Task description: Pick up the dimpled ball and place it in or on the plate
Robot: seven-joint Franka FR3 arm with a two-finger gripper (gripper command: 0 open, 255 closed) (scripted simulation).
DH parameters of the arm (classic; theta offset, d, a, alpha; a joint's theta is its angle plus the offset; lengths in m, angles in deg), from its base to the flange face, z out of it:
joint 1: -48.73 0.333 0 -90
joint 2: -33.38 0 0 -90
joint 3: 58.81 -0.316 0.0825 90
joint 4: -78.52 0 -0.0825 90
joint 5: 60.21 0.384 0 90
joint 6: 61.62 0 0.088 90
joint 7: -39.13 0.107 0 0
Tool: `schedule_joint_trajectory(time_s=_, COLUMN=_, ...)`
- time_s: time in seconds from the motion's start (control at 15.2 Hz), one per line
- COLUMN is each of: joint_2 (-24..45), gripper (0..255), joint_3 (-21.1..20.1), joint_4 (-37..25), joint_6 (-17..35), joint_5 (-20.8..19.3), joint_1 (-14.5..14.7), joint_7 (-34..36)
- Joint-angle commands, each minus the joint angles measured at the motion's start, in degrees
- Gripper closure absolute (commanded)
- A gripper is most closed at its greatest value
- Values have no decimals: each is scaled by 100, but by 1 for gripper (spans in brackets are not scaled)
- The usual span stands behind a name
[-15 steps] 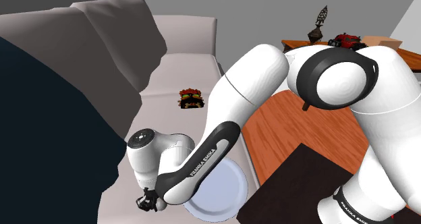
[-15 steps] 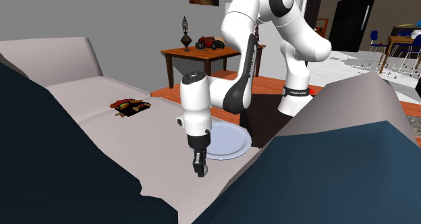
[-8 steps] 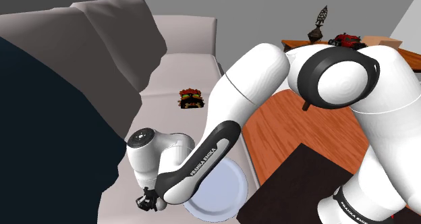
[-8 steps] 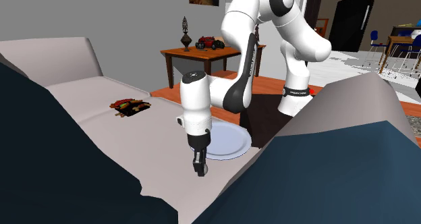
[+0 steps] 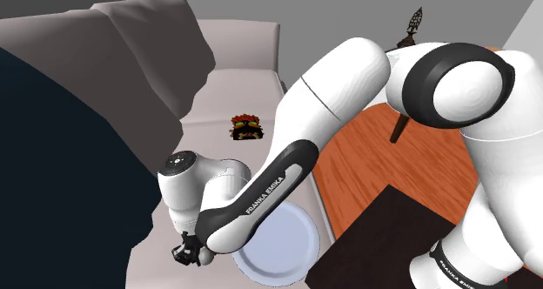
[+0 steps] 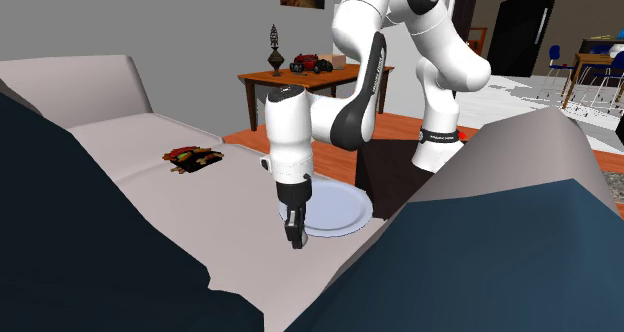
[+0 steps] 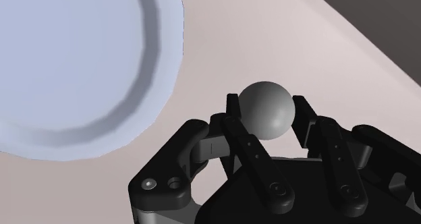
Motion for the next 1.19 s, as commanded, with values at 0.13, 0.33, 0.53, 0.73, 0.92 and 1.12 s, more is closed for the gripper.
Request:
schedule_joint_trajectory(time_s=0.13, joint_2=-244, gripper=255, joint_3=-85, joint_4=63, joint_6=-179, joint_5=90, joint_1=-66, joint_7=-48)
schedule_joint_trajectory(time_s=0.33, joint_2=-413, gripper=255, joint_3=-146, joint_4=83, joint_6=-324, joint_5=161, joint_1=-111, joint_7=-87)
schedule_joint_trajectory(time_s=0.53, joint_2=-669, gripper=255, joint_3=-196, joint_4=385, joint_6=-272, joint_5=223, joint_1=-244, joint_7=-161)
schedule_joint_trajectory(time_s=0.73, joint_2=-1170, gripper=255, joint_3=-255, joint_4=1215, joint_6=79, joint_5=318, joint_1=-578, joint_7=-358)
schedule_joint_trajectory(time_s=0.92, joint_2=-1649, gripper=255, joint_3=-311, joint_4=1977, joint_6=394, joint_5=445, joint_1=-910, joint_7=-613)
schedule_joint_trajectory(time_s=1.12, joint_2=-2111, gripper=255, joint_3=-365, joint_4=2682, joint_6=677, joint_5=609, joint_1=-1244, joint_7=-932)
